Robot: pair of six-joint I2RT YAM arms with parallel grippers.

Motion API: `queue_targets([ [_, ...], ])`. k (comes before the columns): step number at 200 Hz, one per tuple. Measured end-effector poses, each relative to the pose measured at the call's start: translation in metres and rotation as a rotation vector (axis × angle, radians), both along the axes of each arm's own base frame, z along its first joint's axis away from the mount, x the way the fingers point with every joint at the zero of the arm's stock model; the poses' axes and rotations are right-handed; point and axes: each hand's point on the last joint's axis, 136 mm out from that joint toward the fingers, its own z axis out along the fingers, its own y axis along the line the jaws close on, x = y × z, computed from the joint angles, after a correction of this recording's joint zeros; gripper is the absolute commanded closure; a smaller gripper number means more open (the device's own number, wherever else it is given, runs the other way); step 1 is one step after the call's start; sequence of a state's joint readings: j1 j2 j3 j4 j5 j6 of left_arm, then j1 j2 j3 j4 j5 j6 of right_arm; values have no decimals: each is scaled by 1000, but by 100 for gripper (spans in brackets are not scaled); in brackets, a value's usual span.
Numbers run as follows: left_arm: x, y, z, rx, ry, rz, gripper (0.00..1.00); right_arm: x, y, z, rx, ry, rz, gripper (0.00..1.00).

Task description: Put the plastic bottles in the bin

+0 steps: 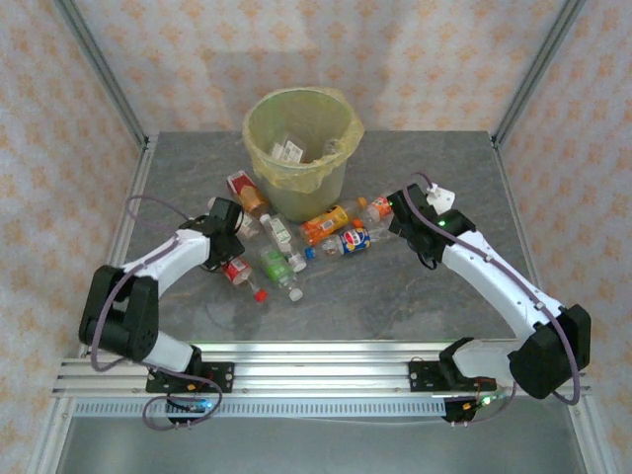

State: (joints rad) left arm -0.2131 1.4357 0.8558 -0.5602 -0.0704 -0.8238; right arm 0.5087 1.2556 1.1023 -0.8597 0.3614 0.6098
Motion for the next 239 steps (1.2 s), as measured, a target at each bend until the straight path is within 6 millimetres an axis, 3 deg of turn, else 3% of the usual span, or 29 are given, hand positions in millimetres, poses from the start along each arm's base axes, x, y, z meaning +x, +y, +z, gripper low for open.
queue_targets([
  [32, 5, 7, 63, 22, -173, -11, 65, 0, 0, 0, 0, -1, 0, 1],
  [91, 20, 12, 219, 43, -605, -62, 65, -2, 0, 4, 21, -23, 4, 1],
  [125, 38, 6, 300, 53, -825, -97, 68, -3, 2, 8, 47, -41, 12, 1],
  [145, 56, -8, 341, 63, -929, -144, 69, -6, 2, 10, 59, -52, 15, 1],
  [187, 113, -62, 399, 91, -1076, -279, 70, -9, 0, 17, 75, -77, 17, 1],
  [239, 195, -125, 432, 178, -1155, -405, 72, -10, 0, 18, 67, -80, 23, 1],
])
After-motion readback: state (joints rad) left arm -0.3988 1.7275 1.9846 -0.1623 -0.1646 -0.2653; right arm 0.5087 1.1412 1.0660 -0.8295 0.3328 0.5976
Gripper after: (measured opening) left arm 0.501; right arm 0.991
